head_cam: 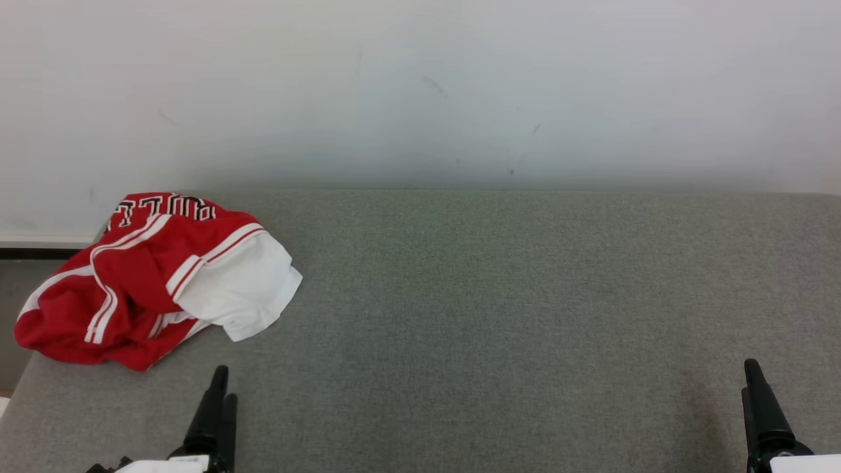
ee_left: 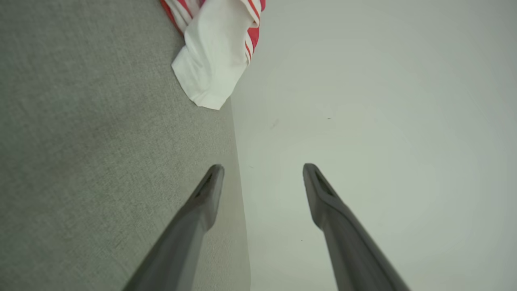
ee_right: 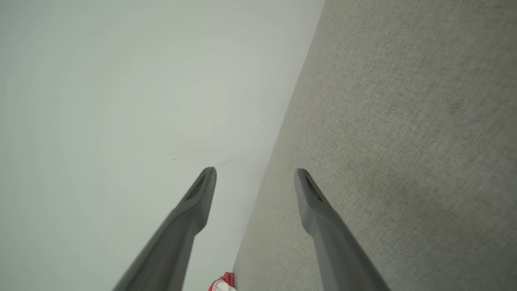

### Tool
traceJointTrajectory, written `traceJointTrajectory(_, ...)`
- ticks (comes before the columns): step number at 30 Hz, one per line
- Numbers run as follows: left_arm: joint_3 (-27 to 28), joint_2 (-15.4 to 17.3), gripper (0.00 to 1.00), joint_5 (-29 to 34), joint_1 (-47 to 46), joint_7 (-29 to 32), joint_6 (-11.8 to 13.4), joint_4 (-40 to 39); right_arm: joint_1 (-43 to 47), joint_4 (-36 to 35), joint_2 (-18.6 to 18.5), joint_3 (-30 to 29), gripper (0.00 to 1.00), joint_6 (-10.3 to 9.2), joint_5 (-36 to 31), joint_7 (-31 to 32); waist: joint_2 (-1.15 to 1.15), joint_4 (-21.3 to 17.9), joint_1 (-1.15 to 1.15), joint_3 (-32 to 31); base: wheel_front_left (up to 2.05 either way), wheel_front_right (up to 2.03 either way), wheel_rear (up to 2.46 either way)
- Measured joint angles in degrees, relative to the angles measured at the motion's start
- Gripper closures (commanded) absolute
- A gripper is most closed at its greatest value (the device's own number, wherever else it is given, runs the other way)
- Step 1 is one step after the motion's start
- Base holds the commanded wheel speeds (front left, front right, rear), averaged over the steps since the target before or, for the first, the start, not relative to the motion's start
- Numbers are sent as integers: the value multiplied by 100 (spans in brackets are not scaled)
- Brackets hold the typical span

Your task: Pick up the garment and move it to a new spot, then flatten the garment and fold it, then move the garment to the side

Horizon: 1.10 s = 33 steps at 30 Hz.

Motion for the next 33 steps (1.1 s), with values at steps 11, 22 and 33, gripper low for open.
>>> traceJointTrajectory(11,-133,3,0,1289,-26,-254,120,-48,86,-322,-185,214,0,0,-1440,-269,0,-14,0,2,0,0,0)
traceJointTrajectory(22,-214,20,0,2841,-40,-510,298,-148,140,-463,-372,388,0,0,-2568,-512,0,-7,0,-16,0,0,0)
traceJointTrajectory(33,-257,84,0,4046,-38,-746,501,-147,187,-469,-493,544,0,0,-3532,-740,0,8,0,-34,0,0,0)
